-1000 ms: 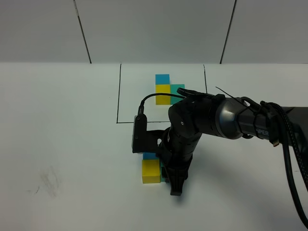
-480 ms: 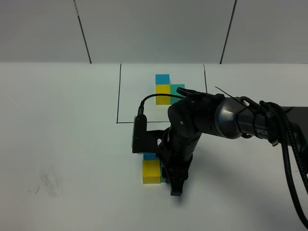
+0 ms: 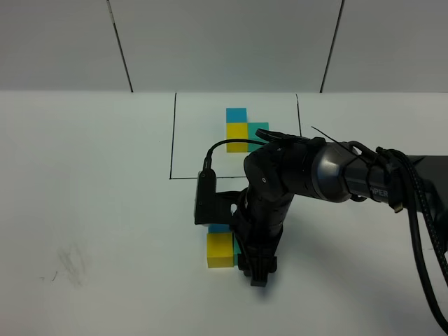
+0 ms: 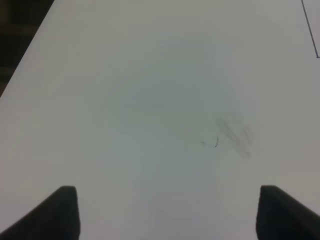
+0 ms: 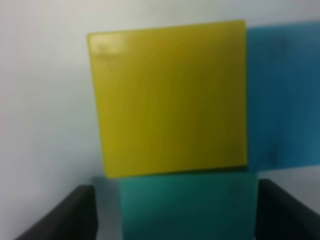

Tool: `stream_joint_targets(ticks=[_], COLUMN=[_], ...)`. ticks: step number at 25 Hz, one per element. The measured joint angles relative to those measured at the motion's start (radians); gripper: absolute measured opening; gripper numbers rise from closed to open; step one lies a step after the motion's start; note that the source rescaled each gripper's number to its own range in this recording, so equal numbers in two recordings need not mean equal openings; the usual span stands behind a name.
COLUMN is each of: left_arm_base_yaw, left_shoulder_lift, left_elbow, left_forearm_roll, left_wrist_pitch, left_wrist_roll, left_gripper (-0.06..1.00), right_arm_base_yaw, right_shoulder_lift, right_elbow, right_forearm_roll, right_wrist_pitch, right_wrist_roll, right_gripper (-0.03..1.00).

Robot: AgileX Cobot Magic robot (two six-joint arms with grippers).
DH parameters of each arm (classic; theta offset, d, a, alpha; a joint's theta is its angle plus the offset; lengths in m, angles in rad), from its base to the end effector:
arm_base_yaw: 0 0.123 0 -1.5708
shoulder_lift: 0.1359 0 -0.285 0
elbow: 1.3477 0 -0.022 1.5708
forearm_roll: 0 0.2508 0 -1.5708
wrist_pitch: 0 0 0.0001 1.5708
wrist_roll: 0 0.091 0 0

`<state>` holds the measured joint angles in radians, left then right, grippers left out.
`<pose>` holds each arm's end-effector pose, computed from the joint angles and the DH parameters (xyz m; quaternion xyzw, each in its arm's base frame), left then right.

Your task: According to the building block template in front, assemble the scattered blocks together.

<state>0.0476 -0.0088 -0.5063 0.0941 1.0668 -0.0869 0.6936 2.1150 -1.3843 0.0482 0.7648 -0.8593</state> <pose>-0.0077 0.0071 0.2788 -0.0594 0.8479 0.0367 0.5256 0.3116 0.2630 0.1220 -0.6868 0.7220 0.0113 0.0823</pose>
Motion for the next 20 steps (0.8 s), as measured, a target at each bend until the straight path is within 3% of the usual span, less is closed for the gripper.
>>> stream_joint_targets(ticks=[4,7,9,16,20], left_arm_base_yaw=[0.0,0.0,0.0,0.0,0.0], left_shoulder_lift=[0.0,0.0,0.0,0.0,0.0], left_elbow=[0.0,0.0,0.0,0.0,0.0], left_forearm_roll=[0.0,0.0,0.0,0.0,0.0], left_wrist_pitch=[0.0,0.0,0.0,0.0,0.0], left_wrist_roll=[0.0,0.0,0.0,0.0,0.0], left_gripper=[0.58,0.58,0.58,0.58,0.58], right_arm_base_yaw=[-0.003,-0.016,-0.051,-0.22,-0.365], right_shoulder_lift=[-0.031,-0.076,-0.167,-0.494,-0.673], right_elbow=[0.0,0.0,0.022,0.236,0.358], right_forearm_roll=[-0.055,-0.086,-0.171,-0.496,-0.552], right_wrist_pitch=[0.029,0.061,0.089,0.058,0.089], right_wrist_roll=[0.103,0.184,0.377,1.007,1.122], right_gripper=[0.72,0.78,0.82,0.8,0.79])
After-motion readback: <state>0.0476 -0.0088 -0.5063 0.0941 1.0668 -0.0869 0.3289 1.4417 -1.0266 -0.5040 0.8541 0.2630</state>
